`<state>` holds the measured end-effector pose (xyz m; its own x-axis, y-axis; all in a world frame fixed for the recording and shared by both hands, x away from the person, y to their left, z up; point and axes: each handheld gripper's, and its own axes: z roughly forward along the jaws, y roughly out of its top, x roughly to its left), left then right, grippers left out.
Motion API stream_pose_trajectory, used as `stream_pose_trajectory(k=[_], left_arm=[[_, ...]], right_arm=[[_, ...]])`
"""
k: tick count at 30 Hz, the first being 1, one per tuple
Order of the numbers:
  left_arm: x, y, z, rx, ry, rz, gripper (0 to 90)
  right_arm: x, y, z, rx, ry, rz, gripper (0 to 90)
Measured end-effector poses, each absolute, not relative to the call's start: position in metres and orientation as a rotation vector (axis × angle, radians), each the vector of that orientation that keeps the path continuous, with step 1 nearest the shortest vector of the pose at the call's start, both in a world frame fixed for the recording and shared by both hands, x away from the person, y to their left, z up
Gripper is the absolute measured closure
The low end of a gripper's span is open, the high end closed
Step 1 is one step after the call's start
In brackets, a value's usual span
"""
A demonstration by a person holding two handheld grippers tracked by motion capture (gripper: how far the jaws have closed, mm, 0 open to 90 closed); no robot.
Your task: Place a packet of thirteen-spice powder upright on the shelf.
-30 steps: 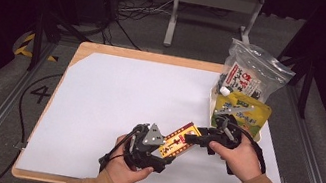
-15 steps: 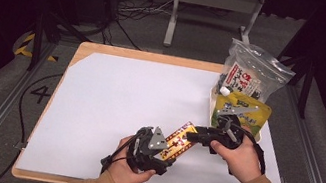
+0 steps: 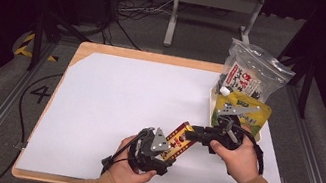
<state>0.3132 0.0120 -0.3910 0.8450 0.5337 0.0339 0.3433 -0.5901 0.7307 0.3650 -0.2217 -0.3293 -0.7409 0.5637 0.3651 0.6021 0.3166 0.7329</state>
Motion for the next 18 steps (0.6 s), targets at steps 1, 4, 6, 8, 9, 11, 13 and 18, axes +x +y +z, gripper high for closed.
stream_pose_trajectory(k=[1,4,6,8,9,11,13,18], left_arm=[[0.313,0.012,-0.391,2.255,0.635,0.32,31.1],[0.314,0.012,-0.392,2.247,0.642,0.313,30.3],[0.315,0.012,-0.393,2.249,0.635,0.294,29.3],[0.315,0.012,-0.393,2.247,0.635,0.293,29.1],[0.315,0.012,-0.392,2.249,0.629,0.285,29.1],[0.316,0.013,-0.391,2.239,0.623,0.265,28.8],[0.318,0.016,-0.39,2.226,0.632,0.224,29.0],[0.319,0.02,-0.388,2.212,0.631,0.214,28.4]], right_arm=[[0.365,-0.222,-0.329,-1.114,-2.515,-1.43,66.4],[0.364,-0.221,-0.329,-1.112,-2.51,-1.434,67.3],[0.363,-0.22,-0.328,-1.097,-2.502,-1.446,68.4],[0.362,-0.219,-0.327,-1.079,-2.507,-1.455,68.6],[0.362,-0.219,-0.326,-1.075,-2.514,-1.457,68.7],[0.36,-0.218,-0.324,-1.068,-2.523,-1.459,68.9],[0.358,-0.218,-0.32,-1.059,-2.548,-1.465,69.1],[0.357,-0.224,-0.309,-1.055,-2.597,-1.497,69.1]])
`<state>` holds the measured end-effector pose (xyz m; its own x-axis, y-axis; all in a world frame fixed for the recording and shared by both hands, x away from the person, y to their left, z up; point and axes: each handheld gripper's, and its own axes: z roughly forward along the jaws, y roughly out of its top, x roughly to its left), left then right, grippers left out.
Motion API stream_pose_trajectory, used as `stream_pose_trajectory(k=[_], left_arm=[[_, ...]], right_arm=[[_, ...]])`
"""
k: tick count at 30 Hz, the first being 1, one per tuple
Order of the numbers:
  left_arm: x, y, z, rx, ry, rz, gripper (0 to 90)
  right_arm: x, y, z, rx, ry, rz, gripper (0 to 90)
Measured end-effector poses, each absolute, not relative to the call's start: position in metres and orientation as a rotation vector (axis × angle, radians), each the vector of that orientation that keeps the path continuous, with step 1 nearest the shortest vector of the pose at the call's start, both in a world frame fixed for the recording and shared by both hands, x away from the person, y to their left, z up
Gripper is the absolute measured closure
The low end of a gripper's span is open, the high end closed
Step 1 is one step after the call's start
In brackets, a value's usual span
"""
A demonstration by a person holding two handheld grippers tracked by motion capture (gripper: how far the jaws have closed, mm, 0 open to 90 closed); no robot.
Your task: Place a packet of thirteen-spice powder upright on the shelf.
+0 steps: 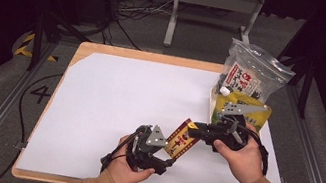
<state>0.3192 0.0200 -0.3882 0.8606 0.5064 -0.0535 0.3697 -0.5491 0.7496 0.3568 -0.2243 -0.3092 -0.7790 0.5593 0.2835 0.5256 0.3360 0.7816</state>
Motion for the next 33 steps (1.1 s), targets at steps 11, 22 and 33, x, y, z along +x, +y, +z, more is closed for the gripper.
stream_pose_trajectory(k=[11,22,33], left_arm=[[0.325,0.04,-0.377,2.17,0.662,0.207,29.1],[0.334,0.071,-0.369,2.146,0.707,0.168,29.1],[0.338,0.097,-0.366,2.117,0.757,0.164,28.9]], right_arm=[[0.36,-0.236,-0.291,0.918,2.567,1.364,69.0],[0.364,-0.253,-0.275,0.878,2.55,1.283,68.9],[0.368,-0.264,-0.261,0.846,2.531,1.213,68.9]])
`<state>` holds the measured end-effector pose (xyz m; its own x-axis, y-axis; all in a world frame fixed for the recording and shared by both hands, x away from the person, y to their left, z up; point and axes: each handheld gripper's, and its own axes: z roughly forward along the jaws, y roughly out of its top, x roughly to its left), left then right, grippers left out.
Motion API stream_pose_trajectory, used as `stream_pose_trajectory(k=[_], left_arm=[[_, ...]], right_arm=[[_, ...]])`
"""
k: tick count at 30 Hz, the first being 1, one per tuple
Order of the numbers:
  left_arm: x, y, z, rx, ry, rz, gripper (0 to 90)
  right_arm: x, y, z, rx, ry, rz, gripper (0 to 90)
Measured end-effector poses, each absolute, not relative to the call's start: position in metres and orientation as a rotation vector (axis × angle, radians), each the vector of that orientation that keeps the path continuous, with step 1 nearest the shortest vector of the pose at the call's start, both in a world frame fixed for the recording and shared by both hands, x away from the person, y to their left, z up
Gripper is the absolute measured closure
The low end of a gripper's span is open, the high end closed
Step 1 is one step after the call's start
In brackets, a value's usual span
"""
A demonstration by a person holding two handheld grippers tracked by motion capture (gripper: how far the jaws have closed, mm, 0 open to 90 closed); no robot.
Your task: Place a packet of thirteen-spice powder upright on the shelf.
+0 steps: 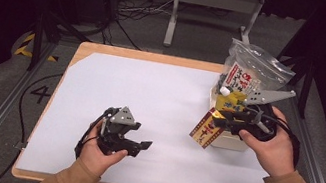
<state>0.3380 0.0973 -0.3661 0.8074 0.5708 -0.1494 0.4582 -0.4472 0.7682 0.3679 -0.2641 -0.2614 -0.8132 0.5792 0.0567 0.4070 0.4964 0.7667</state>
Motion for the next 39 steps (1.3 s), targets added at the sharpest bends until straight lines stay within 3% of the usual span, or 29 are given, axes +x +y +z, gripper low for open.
stream_pose_trajectory(k=[21,39], left_arm=[[0.334,0.135,-0.366,2.063,0.815,0.191,28.9],[0.333,0.142,-0.368,2.043,0.84,0.191,28.3]], right_arm=[[0.385,-0.28,-0.235,0.682,2.592,1.102,68.7],[0.401,-0.294,-0.236,0.527,2.643,1.0,68.7]])
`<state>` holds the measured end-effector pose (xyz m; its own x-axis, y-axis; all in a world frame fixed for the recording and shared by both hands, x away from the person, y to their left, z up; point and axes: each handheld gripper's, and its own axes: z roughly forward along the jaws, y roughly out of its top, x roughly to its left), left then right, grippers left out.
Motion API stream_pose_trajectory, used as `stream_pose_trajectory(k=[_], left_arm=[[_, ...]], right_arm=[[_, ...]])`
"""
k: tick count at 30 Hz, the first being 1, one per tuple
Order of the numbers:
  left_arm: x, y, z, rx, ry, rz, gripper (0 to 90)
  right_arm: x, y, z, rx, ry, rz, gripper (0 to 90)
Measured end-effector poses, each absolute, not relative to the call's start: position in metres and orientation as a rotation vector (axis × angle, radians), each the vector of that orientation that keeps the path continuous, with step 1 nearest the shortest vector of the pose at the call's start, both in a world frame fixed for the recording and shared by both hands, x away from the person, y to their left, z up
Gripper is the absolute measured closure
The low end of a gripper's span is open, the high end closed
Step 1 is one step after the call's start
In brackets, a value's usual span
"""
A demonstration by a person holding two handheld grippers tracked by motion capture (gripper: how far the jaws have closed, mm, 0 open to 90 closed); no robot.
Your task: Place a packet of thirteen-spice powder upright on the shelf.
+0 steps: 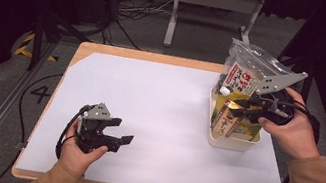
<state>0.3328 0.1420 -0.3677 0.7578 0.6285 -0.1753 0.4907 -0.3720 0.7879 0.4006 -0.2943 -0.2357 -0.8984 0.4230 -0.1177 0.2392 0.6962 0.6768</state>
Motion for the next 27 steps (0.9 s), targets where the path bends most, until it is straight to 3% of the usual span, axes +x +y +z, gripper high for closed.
stream_pose_trajectory(k=[27], left_arm=[[0.333,0.14,-0.37,2.056,0.834,0.199,28.7]], right_arm=[[0.414,-0.316,-0.253,0.422,2.704,0.922,68.6]])
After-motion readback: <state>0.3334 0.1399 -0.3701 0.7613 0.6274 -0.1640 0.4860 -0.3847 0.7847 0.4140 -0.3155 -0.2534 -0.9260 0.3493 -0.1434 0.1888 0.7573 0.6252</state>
